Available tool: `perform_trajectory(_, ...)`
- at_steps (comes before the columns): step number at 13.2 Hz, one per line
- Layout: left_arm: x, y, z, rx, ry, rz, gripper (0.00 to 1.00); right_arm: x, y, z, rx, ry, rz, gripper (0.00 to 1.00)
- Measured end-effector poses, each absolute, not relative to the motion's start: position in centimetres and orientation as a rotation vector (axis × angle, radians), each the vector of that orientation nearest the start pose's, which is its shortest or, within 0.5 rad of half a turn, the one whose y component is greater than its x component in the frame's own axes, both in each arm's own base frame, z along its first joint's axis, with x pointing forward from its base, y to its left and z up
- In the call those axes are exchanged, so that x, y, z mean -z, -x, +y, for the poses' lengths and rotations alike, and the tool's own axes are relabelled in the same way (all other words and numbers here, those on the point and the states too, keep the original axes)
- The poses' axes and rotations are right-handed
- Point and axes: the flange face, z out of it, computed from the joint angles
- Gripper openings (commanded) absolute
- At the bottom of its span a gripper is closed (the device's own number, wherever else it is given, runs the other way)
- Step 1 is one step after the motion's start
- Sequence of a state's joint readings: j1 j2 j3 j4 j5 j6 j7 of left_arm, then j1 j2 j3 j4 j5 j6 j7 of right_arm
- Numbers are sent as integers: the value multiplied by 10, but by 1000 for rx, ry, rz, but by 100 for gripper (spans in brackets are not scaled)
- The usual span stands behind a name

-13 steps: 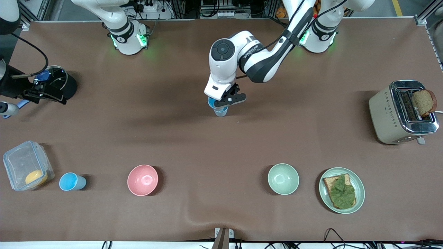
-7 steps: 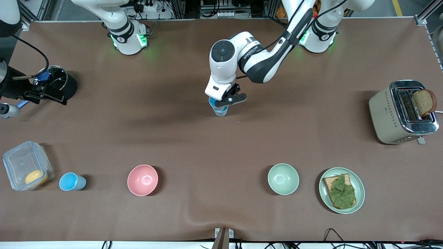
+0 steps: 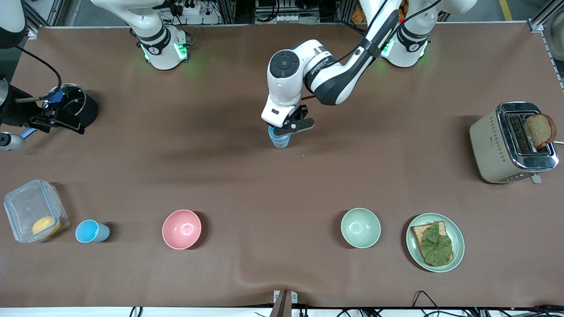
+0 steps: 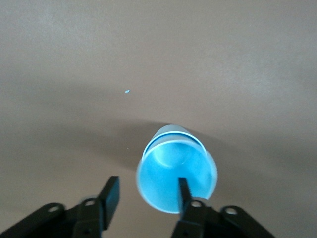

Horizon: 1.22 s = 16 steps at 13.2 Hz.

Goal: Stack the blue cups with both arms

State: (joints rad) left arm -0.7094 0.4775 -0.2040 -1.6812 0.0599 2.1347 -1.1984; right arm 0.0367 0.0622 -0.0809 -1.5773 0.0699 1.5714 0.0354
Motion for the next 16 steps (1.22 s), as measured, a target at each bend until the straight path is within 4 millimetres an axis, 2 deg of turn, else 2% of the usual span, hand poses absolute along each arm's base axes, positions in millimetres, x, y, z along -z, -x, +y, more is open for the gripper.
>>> perform_trajectory(2,-357,-433,-511,-19,3146,-467,100,-586,-571,-19,-106,3073,134,100)
perform_trajectory(3,-380,-443,-499,13,3148,-501,100,-585,-572,-21,-108,3073,138,100)
perform_trajectory(4,-408,-455,-478,46,3134,-548,100,-584,-572,-22,-110,3074,142,100)
perform_trajectory(7,-495,-504,-383,167,3062,-768,100,-582,-573,-24,-116,3074,146,100)
perform_trajectory(9,-538,-528,-320,221,3028,-906,100,-582,-573,-24,-117,3074,145,100)
perform_trajectory(10,-551,-535,-296,228,3014,-928,100,-582,-573,-24,-117,3074,145,100)
perform_trajectory(12,-568,-546,-263,219,3011,-864,100,-581,-573,-23,-119,3074,144,100)
perform_trajectory(14,-576,-557,-232,200,3009,-804,100,-581,-573,-23,-121,3074,143,100)
perform_trajectory(16,-585,-569,-186,164,3031,-691,100,-580,-573,-23,-123,3074,142,100)
